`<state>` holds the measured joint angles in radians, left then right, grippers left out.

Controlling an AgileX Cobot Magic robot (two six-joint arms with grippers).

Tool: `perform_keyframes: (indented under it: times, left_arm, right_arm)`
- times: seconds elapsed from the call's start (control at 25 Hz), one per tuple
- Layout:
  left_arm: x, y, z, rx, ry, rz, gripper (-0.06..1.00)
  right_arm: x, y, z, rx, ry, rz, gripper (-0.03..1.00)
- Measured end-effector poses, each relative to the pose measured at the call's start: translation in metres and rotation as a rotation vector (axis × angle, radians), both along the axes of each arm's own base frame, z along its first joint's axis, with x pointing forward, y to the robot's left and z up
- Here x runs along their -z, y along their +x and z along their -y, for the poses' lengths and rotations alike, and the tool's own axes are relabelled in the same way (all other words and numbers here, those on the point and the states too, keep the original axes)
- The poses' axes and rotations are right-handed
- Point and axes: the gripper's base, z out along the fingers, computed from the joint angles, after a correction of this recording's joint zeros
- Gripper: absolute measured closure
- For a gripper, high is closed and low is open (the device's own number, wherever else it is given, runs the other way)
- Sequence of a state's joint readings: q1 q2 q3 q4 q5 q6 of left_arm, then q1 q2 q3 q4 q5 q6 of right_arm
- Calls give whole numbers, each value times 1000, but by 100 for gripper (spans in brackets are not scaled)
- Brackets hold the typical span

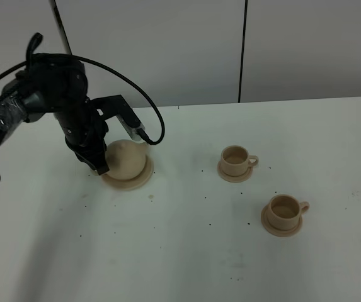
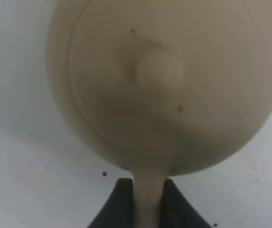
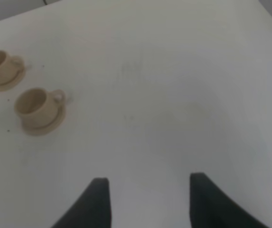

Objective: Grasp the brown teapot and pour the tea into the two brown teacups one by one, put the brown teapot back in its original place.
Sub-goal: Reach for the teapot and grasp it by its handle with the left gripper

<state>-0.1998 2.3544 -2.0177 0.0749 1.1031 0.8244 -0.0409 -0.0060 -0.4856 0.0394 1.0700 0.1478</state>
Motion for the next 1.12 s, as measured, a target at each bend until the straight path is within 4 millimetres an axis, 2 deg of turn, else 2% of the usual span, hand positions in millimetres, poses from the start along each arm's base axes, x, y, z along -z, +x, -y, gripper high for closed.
perform_keyframes:
  times: [0.24,0.84,1.12]
  left_arm:
    - [-1,1,-7,-14,-19,-7,77]
    - [-1,3,-3,21,-60,15,77]
    - [-18,1,-3,28,-69,48,77]
  right_arm:
    - [0,0,0,0,0,0,59]
    - [0,0,0,0,0,0,59]
    - [0,0,0,0,0,0,59]
